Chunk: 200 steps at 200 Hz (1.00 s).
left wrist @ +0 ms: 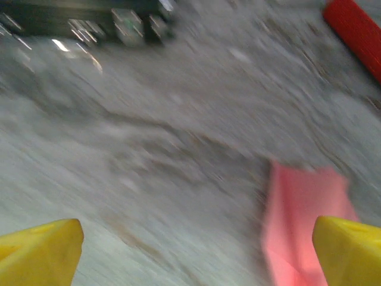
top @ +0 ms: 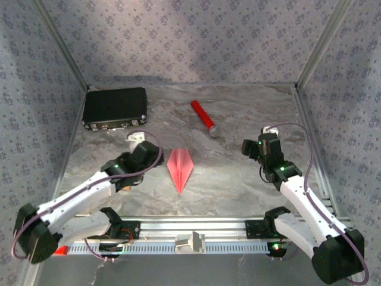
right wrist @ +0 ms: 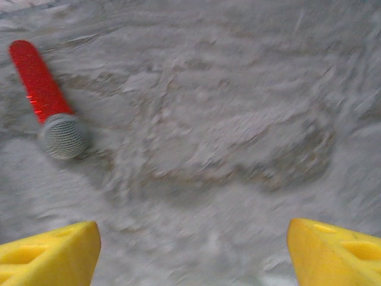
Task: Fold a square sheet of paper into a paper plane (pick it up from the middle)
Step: Turn over the paper plane at the bottom-center of the table, then reset both arms
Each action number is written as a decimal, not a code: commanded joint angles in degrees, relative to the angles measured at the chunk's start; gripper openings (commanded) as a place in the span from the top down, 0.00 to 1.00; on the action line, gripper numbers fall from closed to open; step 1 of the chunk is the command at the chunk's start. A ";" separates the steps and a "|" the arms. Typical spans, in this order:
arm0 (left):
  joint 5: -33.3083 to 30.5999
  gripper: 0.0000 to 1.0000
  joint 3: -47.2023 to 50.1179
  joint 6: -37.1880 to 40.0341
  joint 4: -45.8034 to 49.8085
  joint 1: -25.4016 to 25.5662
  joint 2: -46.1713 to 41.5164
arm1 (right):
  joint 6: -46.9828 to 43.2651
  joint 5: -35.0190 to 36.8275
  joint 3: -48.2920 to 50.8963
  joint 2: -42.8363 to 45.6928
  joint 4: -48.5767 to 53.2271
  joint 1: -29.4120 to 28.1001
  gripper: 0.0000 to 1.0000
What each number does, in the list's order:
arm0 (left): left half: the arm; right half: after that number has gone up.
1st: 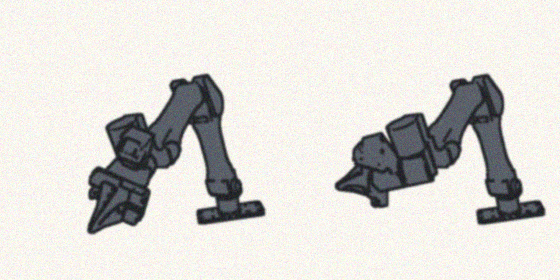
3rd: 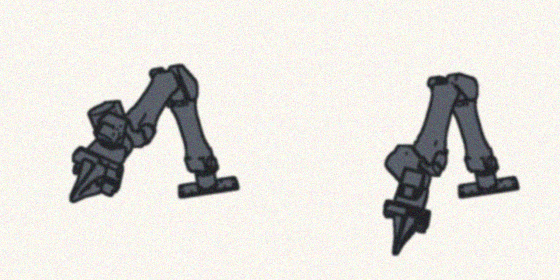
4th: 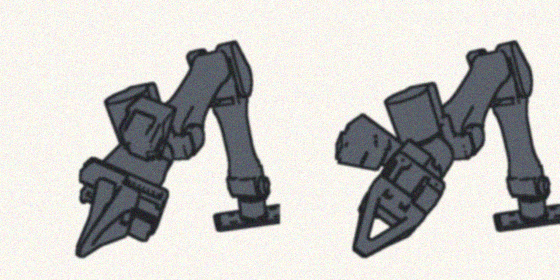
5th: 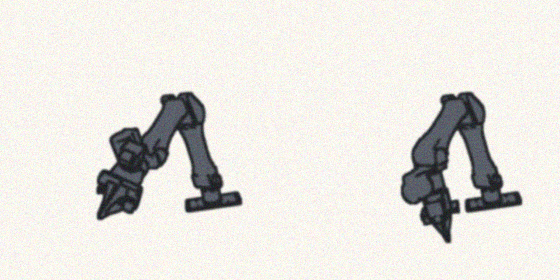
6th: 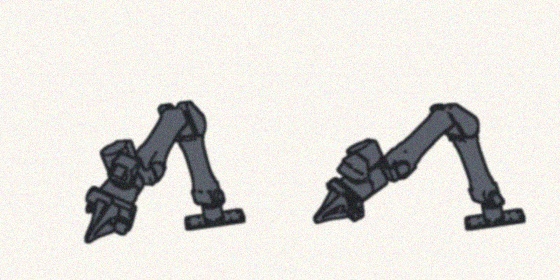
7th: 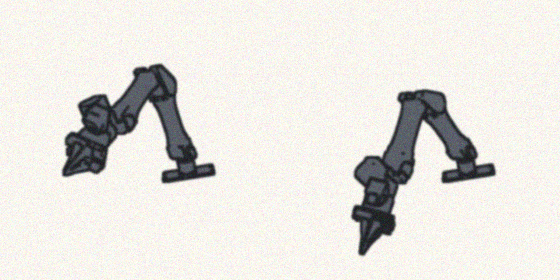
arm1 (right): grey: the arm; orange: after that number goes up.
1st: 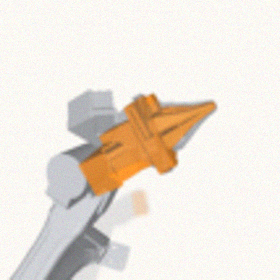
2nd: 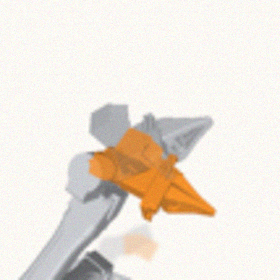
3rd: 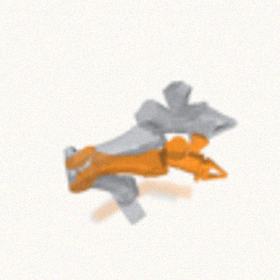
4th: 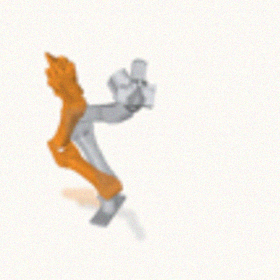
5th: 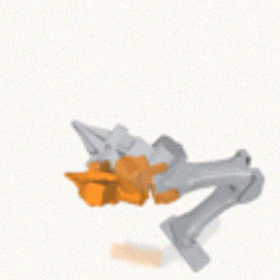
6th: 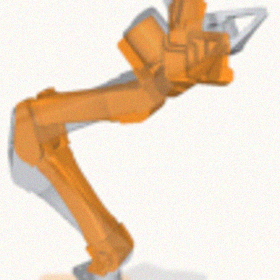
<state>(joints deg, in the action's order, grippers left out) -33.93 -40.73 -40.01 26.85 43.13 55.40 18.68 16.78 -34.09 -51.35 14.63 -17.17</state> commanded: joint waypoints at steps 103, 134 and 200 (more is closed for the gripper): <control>-0.63 0.00 14.00 33.66 -46.87 -33.91 15.41 | -22.70 -13.93 10.83 -31.92 -56.22 16.96 0.16; 5.35 0.00 16.14 37.56 -62.58 -35.37 23.29 | -22.88 -15.16 13.71 -34.94 -63.39 17.24 0.07; 26.11 0.00 20.14 36.18 -80.78 -44.13 33.21 | -20.30 -13.58 11.58 -35.78 -60.31 18.68 0.01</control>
<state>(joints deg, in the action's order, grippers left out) -14.41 -21.74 -3.84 -43.16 -0.47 87.83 -2.39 3.62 -21.37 -86.70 -44.01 1.32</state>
